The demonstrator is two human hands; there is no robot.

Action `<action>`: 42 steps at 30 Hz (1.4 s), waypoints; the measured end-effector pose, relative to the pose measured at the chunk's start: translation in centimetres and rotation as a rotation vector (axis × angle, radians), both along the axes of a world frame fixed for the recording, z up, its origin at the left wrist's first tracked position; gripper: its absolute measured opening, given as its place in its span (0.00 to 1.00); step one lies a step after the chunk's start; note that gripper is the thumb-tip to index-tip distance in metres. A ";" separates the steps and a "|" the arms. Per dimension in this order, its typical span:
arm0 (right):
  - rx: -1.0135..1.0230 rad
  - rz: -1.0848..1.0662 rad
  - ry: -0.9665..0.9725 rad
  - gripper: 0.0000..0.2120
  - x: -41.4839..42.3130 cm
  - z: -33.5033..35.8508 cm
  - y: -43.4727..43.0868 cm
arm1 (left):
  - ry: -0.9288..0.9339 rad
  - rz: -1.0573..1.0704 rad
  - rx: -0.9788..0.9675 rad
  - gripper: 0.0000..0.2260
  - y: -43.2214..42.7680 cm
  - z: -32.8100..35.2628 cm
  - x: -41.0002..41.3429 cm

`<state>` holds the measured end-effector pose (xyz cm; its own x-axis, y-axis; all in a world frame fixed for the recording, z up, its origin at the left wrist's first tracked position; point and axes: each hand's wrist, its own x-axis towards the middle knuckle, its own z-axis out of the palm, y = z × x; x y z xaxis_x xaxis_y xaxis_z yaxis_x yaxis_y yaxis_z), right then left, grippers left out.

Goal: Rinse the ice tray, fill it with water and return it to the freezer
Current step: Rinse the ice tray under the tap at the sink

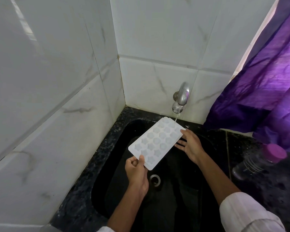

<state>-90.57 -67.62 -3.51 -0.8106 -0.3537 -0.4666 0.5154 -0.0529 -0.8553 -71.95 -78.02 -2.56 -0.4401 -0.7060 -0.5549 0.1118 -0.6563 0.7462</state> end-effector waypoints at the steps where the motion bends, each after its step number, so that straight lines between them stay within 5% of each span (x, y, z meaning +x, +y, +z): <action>1: 0.005 0.009 0.007 0.14 0.0 0.0 -0.1 | 0.000 -0.001 0.005 0.03 -0.1 0.0 0.1; 14: 0.213 -0.070 0.139 0.28 -0.4 -1.8 -2.2 | -0.021 -0.060 -0.091 0.04 0.0 -0.2 0.4; 21: 0.158 0.057 0.093 0.19 -0.6 -1.0 -1.6 | -0.063 -0.077 -0.169 0.04 -0.4 -0.7 0.8; 27: 0.278 -0.045 0.136 0.22 -0.3 -1.4 -1.6 | -0.090 -0.113 -0.234 0.05 0.3 -1.3 1.0; 36: 0.124 0.023 0.056 0.23 0.1 -0.9 -1.4 | -0.060 -0.068 -0.245 0.04 -0.1 -0.5 1.1; 42: 0.213 -0.026 0.116 0.23 0.4 -0.4 -1.4 | -0.080 -0.094 -0.260 0.05 0.0 -1.2 1.4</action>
